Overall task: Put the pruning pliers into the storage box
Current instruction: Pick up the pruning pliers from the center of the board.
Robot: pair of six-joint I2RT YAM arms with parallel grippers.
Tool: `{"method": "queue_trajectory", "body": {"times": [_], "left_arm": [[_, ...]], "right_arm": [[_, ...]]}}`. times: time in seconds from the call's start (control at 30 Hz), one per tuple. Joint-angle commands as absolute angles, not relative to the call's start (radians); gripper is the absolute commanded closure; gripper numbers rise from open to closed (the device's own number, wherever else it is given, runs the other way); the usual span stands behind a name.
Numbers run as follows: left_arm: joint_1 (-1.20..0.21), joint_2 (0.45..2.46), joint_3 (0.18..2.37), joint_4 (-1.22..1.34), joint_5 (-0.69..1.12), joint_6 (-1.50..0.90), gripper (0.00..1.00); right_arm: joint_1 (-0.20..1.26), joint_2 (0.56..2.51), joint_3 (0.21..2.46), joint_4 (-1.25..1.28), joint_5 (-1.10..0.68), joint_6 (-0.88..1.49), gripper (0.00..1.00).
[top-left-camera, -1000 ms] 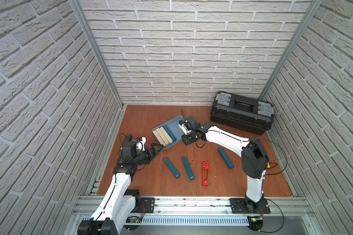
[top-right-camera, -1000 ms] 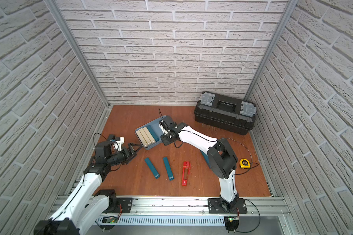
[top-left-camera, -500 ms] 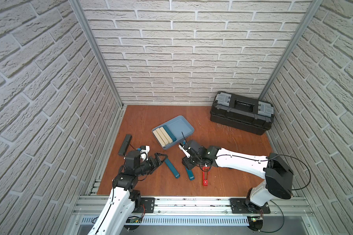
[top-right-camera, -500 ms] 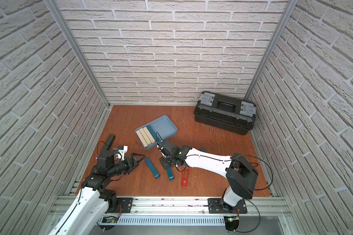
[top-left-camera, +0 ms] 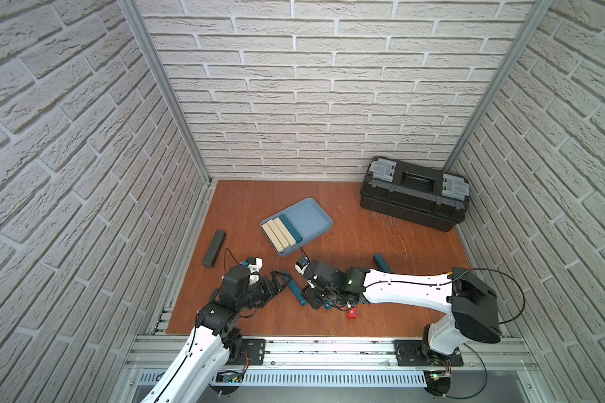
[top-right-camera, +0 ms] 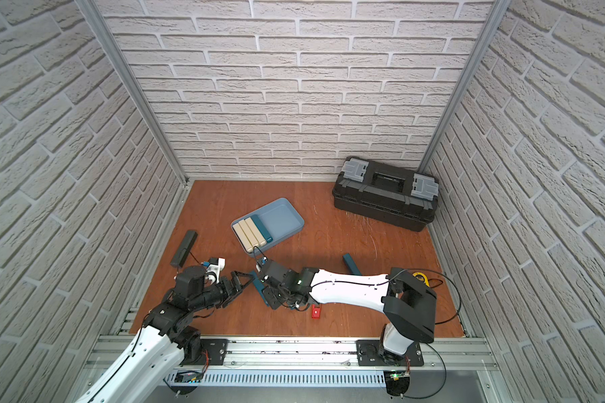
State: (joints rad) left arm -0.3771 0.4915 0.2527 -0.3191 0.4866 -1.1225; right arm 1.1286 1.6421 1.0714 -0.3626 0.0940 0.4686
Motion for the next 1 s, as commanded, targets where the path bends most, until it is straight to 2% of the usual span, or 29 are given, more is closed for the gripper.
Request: {"method": "queue_trajectory", "body": {"times": [0.0,0.97], "left_arm": [[-0.389,0.501,0.254,-0.280,0.457,-1.125,0.02],[-0.396,0.518,0.245,-0.312,0.459,-1.116,0.02]], "right_arm": [[1.147,1.677,1.078,-0.310,0.110,0.483,0.53],[1.155,1.825,1.094,-0.253,0.120,0.465,0.52]]}}
